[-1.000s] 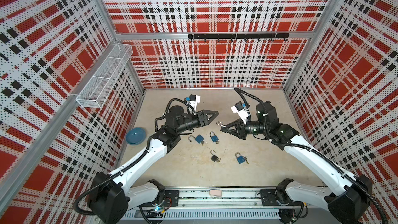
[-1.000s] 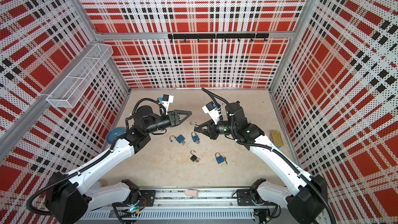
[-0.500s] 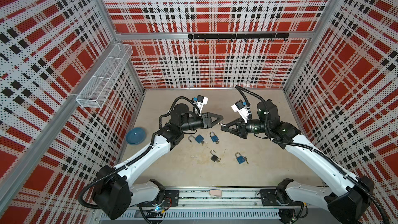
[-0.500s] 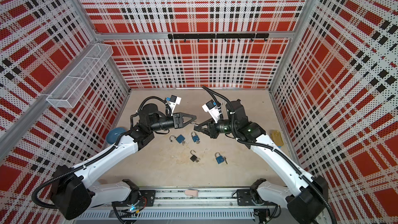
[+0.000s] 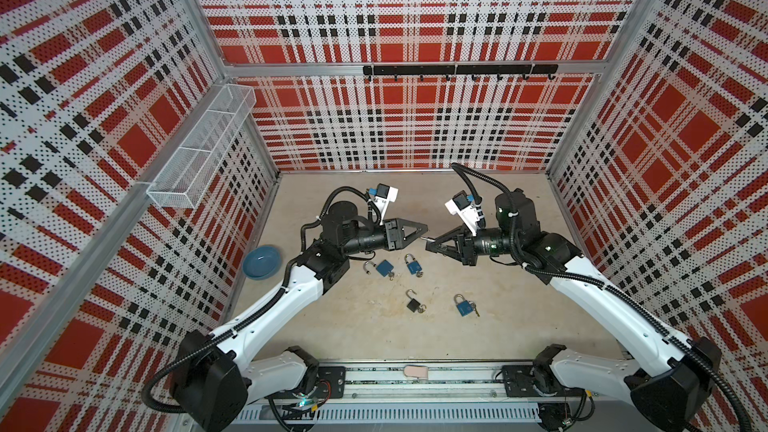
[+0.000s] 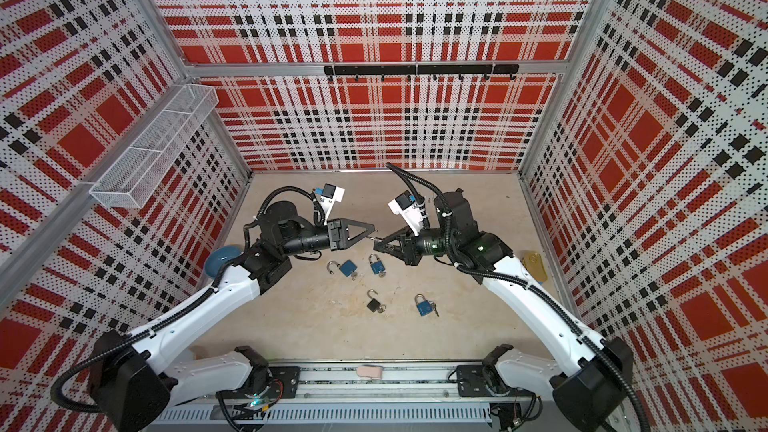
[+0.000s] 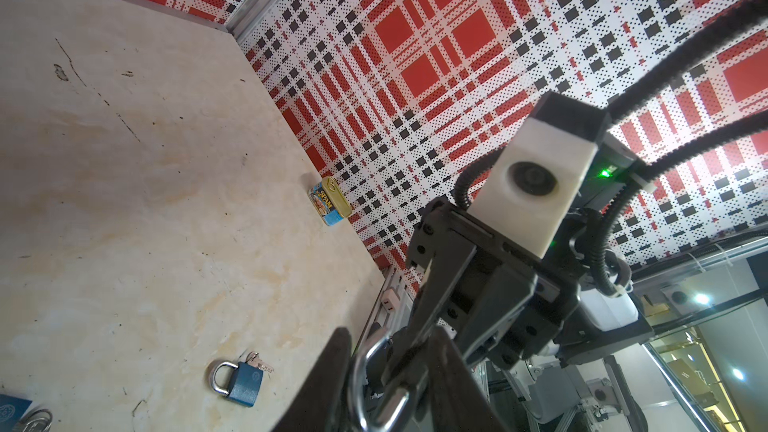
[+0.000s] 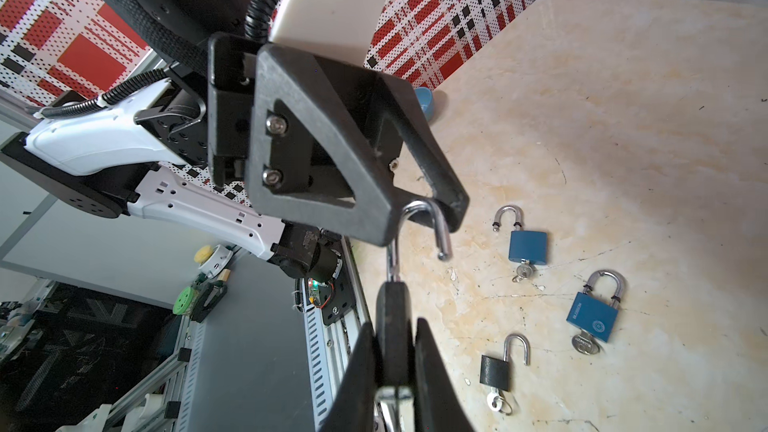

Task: Lock with the key

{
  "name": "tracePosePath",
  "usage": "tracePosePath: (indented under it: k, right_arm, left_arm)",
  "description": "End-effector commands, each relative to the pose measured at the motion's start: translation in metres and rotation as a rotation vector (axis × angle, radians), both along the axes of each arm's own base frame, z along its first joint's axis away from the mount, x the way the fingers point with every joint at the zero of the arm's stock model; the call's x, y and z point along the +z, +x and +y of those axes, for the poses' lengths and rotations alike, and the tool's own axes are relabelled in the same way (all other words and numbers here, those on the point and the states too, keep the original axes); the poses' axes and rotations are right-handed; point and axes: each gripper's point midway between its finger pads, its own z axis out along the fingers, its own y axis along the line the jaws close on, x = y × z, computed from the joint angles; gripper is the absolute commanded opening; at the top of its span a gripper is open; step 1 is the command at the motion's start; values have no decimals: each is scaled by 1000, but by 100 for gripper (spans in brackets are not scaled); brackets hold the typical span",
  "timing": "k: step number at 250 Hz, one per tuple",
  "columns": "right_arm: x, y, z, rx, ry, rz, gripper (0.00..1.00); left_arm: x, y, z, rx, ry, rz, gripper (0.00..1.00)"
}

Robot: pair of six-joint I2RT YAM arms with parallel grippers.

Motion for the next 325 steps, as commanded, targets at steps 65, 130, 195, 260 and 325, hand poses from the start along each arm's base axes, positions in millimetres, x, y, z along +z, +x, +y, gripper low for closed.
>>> tracePosePath:
  k: [65, 130, 195, 260, 325]
  right_arm:
    - [12, 9, 3, -2, 10, -58, 0]
    - [12, 10, 3, -8, 7, -62, 0]
    - [10, 13, 3, -16, -2, -63, 0]
    - [15, 13, 2, -16, 2, -74, 0]
    - [20, 13, 1, -22, 3, -87, 0]
  left_arm:
    - [9, -4, 16, 32, 3, -50, 35]
    - [21, -13, 15, -1, -12, -78, 35]
    - [20, -16, 12, -18, -11, -78, 31]
    - [6, -16, 13, -18, 17, -46, 30]
    - [2, -19, 16, -16, 28, -36, 29]
